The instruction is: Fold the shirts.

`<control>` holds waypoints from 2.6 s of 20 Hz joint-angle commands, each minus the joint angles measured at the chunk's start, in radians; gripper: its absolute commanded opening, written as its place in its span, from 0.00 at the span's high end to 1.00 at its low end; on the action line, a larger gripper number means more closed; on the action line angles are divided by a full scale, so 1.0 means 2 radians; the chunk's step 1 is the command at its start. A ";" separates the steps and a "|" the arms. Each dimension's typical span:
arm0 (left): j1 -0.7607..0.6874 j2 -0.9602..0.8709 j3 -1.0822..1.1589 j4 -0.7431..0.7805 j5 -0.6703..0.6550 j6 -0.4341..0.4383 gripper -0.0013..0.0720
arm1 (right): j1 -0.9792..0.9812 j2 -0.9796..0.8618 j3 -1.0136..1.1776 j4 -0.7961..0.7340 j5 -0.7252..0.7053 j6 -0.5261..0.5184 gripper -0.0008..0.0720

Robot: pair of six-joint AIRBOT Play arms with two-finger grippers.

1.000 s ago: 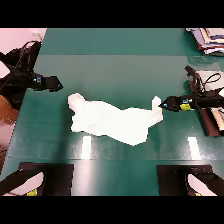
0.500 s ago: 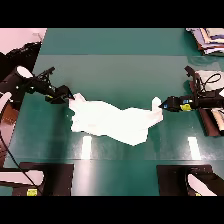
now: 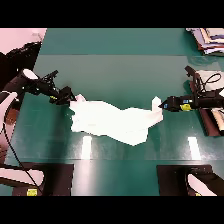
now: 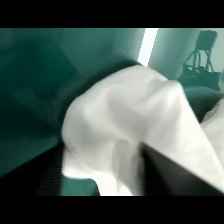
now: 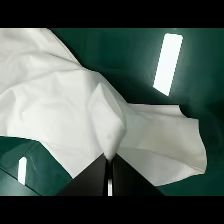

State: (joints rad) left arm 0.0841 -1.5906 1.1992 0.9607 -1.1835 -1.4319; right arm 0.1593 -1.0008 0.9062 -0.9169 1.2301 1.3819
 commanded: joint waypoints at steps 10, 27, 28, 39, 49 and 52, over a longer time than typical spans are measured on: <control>0.043 0.138 0.085 0.009 0.025 0.014 0.94 | -0.029 0.000 0.119 -0.001 0.009 0.008 0.97; 0.057 0.419 0.410 0.014 0.016 0.008 0.94 | -0.214 0.027 0.575 -0.001 0.109 -0.011 0.97; 0.057 0.418 0.410 0.014 0.010 0.008 0.94 | -0.234 0.034 0.575 -0.001 0.110 -0.011 0.97; -0.002 0.271 0.061 0.026 -0.044 0.015 0.94 | -0.111 -0.122 0.331 -0.099 0.127 -0.004 0.97; -0.045 0.002 0.074 0.043 0.208 0.039 0.94 | -0.058 -0.348 0.390 -0.100 -0.017 0.004 0.97; -0.043 -0.010 0.087 0.047 0.233 0.039 0.70 | -0.057 -0.382 0.438 -0.096 -0.010 0.018 0.96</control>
State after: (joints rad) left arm -0.0002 -1.5566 1.3426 1.0462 -0.7982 -1.3594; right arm 0.0383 -1.6913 1.7016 -1.1156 1.2293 1.3972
